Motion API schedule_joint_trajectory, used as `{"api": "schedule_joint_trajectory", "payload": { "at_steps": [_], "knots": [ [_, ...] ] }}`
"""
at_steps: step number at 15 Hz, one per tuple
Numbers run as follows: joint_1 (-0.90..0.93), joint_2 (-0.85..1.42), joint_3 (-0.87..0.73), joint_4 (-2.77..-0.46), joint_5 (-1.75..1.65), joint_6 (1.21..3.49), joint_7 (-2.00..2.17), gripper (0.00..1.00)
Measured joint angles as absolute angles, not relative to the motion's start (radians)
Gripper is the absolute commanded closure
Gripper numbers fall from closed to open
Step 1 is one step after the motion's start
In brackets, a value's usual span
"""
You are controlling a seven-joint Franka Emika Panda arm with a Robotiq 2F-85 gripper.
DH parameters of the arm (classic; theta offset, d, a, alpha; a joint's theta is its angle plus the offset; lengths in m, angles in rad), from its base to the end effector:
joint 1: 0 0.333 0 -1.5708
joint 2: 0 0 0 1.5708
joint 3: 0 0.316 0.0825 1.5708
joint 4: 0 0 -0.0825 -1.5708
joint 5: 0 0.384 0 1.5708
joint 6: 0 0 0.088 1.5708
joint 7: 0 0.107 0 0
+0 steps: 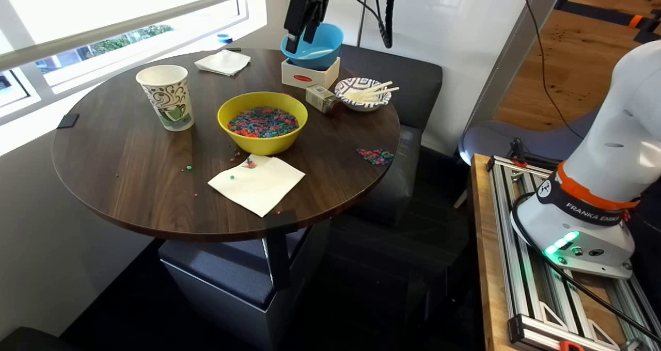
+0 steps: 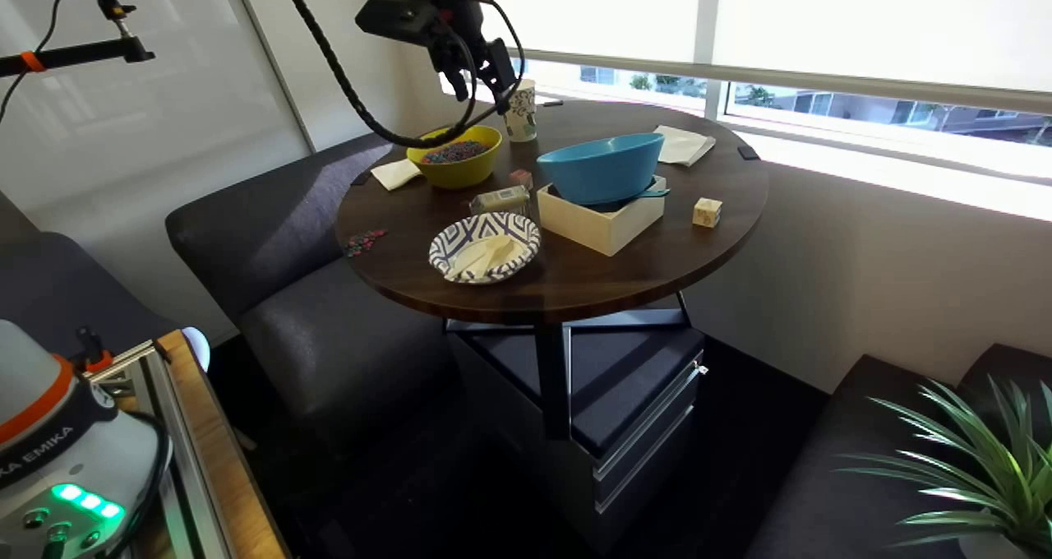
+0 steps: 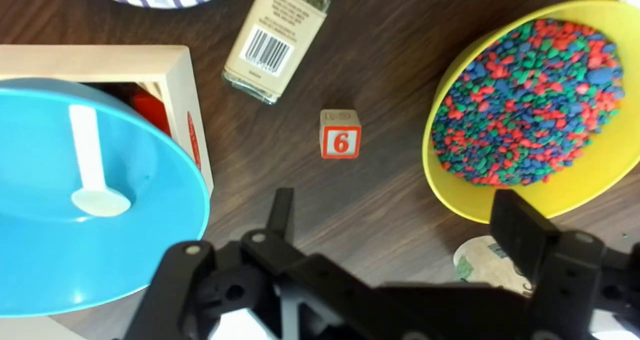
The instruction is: Put the dice in the cup
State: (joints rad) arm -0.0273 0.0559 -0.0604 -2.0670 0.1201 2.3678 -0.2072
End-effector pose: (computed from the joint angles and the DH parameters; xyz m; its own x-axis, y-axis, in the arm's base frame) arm 0.5795 -0.0491 0.4304 0.9666 0.0368 0.2537 0.0504 -0.9976 -0.0475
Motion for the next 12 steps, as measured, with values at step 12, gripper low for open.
{"api": "schedule_joint_trajectory", "payload": {
  "at_steps": [12],
  "knots": [
    [-0.028, 0.243, -0.051, -1.985, 0.01, 2.431, -0.116, 0.0]
  ]
}}
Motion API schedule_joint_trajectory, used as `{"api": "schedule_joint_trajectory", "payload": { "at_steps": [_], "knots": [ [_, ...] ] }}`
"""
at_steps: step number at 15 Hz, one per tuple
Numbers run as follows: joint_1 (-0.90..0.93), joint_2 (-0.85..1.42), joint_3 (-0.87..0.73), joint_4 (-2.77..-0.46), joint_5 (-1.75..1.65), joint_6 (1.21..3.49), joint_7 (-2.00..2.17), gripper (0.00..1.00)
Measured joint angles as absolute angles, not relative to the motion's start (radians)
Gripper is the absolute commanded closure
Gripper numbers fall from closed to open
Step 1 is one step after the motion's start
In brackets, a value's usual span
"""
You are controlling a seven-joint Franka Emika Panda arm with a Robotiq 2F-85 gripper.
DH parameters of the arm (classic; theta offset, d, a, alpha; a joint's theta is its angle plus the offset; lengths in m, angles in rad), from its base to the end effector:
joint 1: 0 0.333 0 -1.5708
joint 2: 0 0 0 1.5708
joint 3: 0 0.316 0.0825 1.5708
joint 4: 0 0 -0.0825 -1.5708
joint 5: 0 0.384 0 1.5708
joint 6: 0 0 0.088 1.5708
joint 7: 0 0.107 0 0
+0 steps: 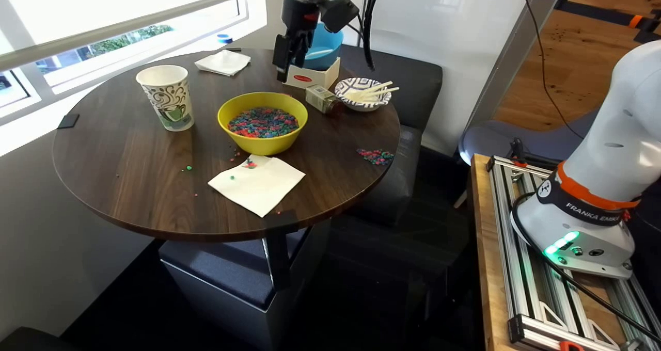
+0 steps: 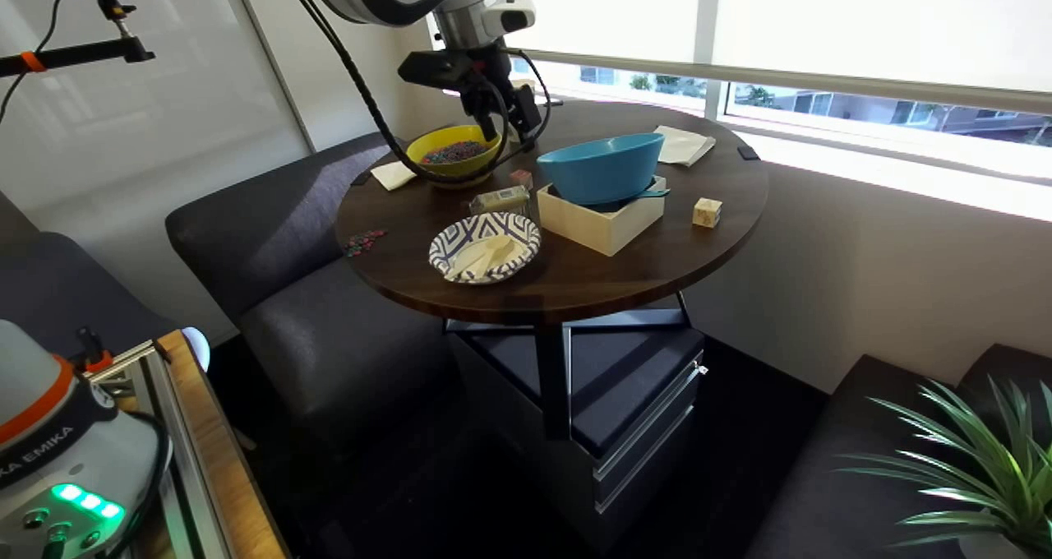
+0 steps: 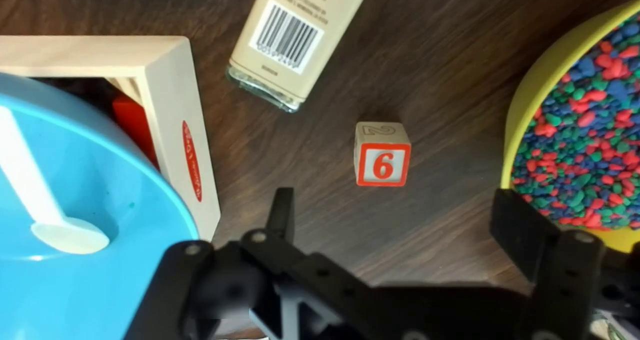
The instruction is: Put the dice in the cup
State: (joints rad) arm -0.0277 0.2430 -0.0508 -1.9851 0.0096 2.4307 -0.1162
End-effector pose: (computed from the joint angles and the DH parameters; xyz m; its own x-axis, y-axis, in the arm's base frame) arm 0.6164 -0.0472 0.3636 0.9792 0.0359 0.1997 0.0310 -0.9991 0.0279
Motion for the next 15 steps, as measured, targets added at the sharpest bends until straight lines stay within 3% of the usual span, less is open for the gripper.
{"api": "schedule_joint_trajectory", "payload": {
  "at_steps": [15],
  "knots": [
    [-0.03, 0.324, -0.048, -1.962, -0.027, 2.431, -0.092, 0.0]
  ]
}}
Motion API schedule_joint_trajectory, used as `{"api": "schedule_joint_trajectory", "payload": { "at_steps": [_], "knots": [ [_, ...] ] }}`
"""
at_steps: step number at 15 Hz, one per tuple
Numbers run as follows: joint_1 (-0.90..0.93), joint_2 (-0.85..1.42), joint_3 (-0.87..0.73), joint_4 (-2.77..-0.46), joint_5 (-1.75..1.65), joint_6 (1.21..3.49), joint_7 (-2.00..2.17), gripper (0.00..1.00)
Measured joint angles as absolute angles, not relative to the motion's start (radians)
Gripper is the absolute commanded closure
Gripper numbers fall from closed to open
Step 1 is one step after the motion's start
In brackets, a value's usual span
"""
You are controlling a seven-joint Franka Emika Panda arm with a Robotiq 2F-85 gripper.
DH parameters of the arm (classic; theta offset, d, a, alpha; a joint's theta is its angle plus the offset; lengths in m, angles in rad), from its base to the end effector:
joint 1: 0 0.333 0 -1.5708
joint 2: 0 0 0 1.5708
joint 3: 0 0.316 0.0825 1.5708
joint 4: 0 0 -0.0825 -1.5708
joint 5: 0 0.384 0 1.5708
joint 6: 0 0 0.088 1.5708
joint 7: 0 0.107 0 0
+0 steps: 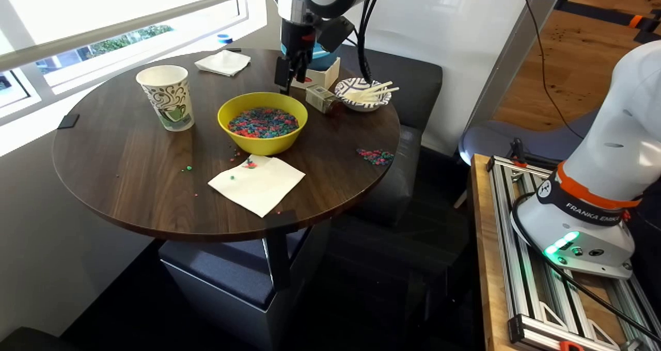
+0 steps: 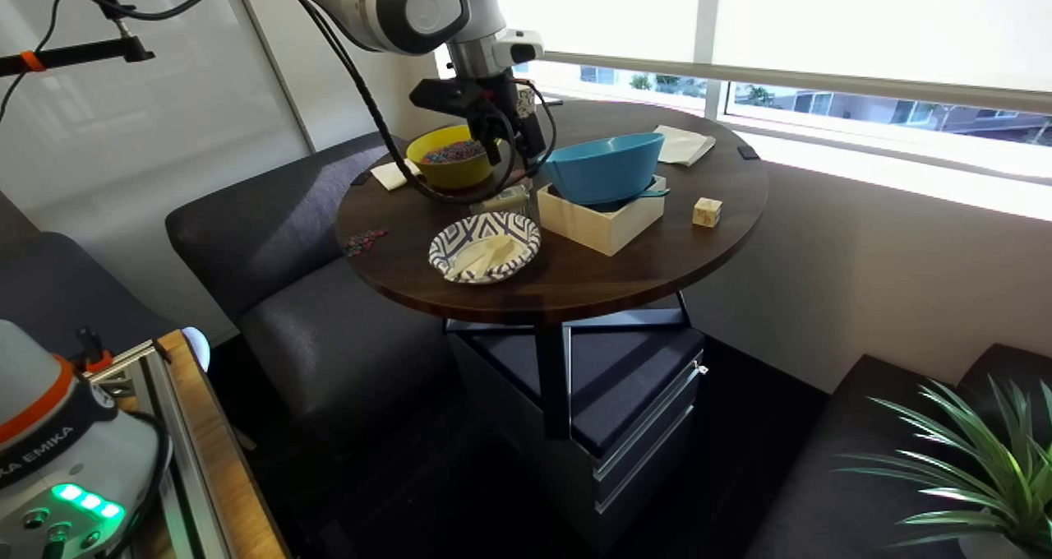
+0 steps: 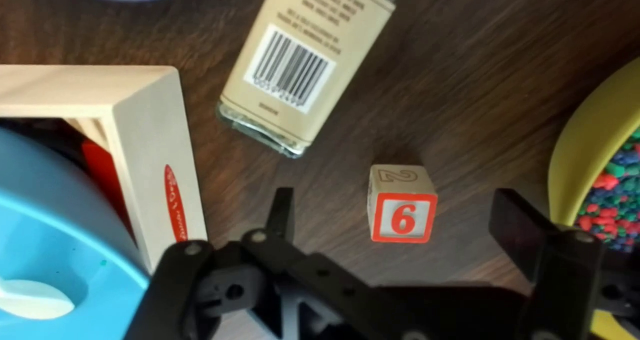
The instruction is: Put the dice in the cup
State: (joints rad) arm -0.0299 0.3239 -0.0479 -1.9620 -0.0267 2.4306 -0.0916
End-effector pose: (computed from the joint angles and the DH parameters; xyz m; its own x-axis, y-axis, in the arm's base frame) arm 0.6235 -0.0473 0.3238 0.9893 0.0394 0.1402 0.0329 -0.9983 0.0484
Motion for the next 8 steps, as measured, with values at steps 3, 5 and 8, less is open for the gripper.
{"api": "schedule_joint_trajectory", "payload": {
  "at_steps": [3, 5, 8],
  "knots": [
    [-0.019, 0.326, -0.043, -1.962, -0.046, 2.431, -0.092, 0.0],
    [-0.014, 0.331, -0.043, -1.96, -0.063, 2.431, -0.09, 0.0],
    [-0.014, 0.34, -0.044, -1.947, -0.075, 2.431, -0.087, 0.0]
  ]
}}
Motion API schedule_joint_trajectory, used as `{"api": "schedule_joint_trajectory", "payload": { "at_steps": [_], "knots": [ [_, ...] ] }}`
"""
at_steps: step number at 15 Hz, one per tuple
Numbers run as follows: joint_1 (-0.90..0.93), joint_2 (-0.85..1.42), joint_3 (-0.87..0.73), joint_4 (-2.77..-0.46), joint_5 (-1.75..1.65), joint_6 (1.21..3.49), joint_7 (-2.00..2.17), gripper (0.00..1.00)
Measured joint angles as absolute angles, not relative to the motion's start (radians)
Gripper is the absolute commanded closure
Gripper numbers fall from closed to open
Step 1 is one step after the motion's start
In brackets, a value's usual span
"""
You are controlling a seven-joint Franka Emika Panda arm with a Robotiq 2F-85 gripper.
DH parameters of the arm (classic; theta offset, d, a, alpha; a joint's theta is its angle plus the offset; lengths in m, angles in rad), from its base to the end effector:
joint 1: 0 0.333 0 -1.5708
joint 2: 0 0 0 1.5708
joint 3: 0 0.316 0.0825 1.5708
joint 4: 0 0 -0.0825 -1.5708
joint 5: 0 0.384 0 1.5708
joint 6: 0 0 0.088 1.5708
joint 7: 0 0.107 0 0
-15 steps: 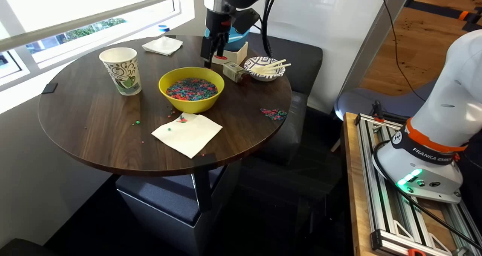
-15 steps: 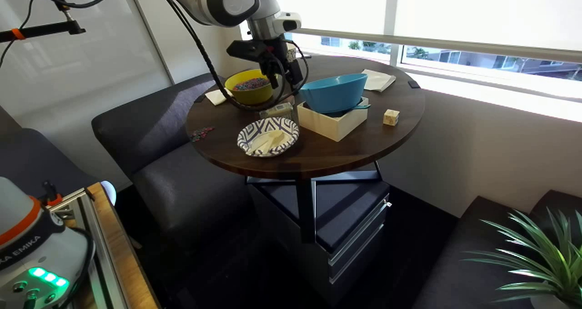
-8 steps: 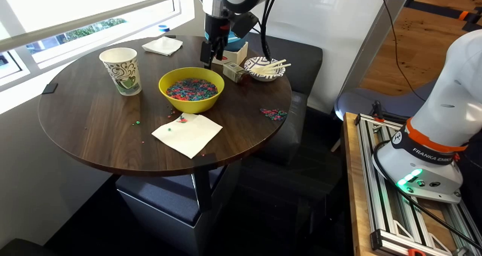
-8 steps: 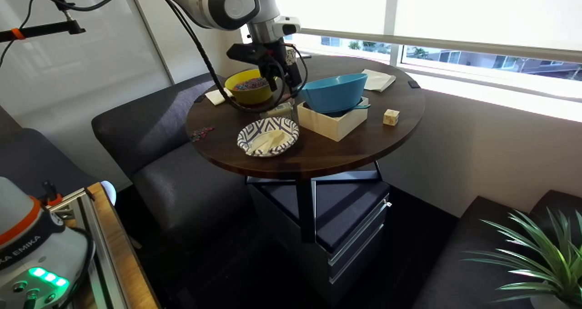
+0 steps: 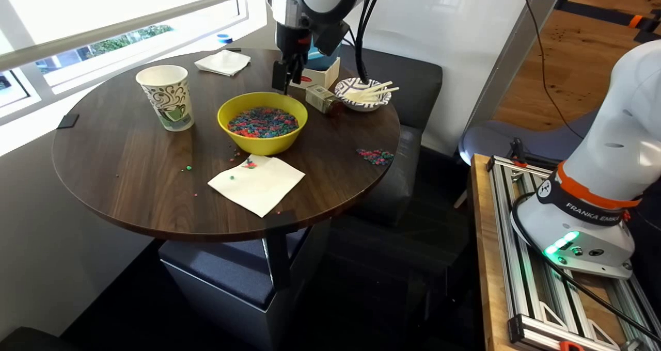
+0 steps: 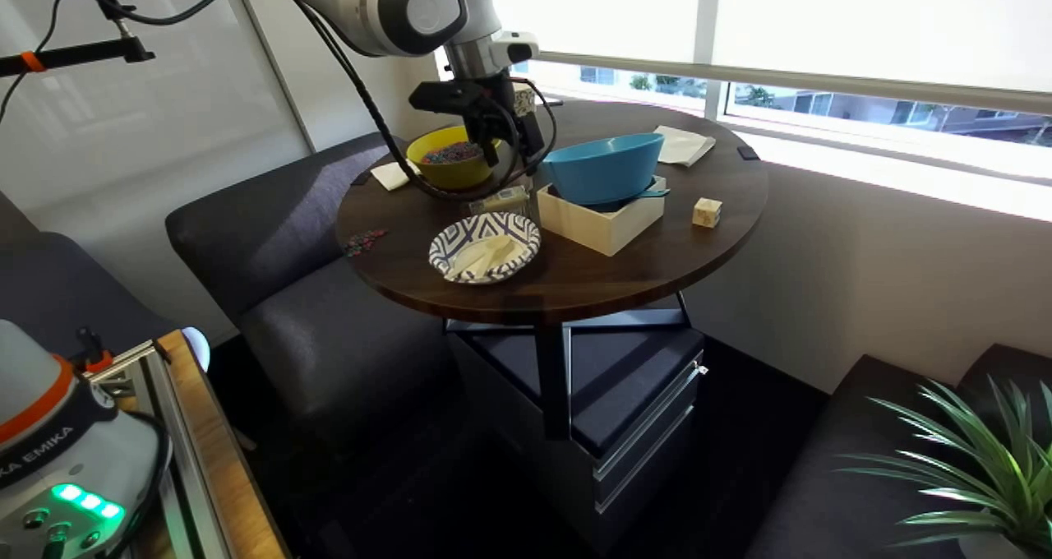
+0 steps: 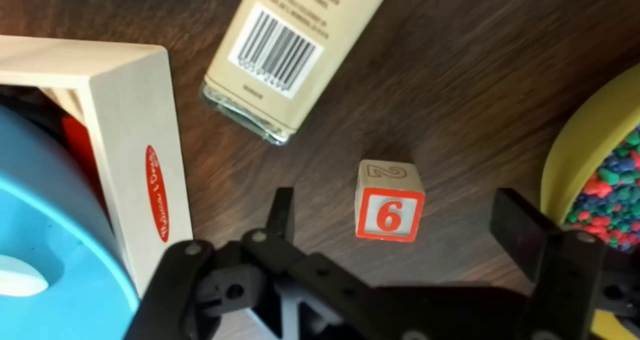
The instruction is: Put the dice in the cup
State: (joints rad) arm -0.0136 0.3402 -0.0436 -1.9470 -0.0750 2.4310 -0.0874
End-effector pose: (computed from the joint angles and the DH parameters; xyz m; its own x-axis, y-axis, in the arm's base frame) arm 0.6285 -0.0348 0.3203 0.9867 0.0918 0.1344 0.0811 -0.9932 0.0831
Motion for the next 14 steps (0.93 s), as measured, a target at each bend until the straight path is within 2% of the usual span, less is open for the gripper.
{"api": "schedule_joint_trajectory", "payload": {
  "at_steps": [12, 13, 14],
  "knots": [
    [-0.03, 0.422, -0.041, -1.857, -0.055, 2.369, -0.055, 0.01],
    [-0.036, 0.429, -0.036, -1.844, -0.043, 2.352, -0.07, 0.26],
    [-0.043, 0.435, -0.03, -1.832, -0.03, 2.337, -0.085, 0.26]
  ]
}}
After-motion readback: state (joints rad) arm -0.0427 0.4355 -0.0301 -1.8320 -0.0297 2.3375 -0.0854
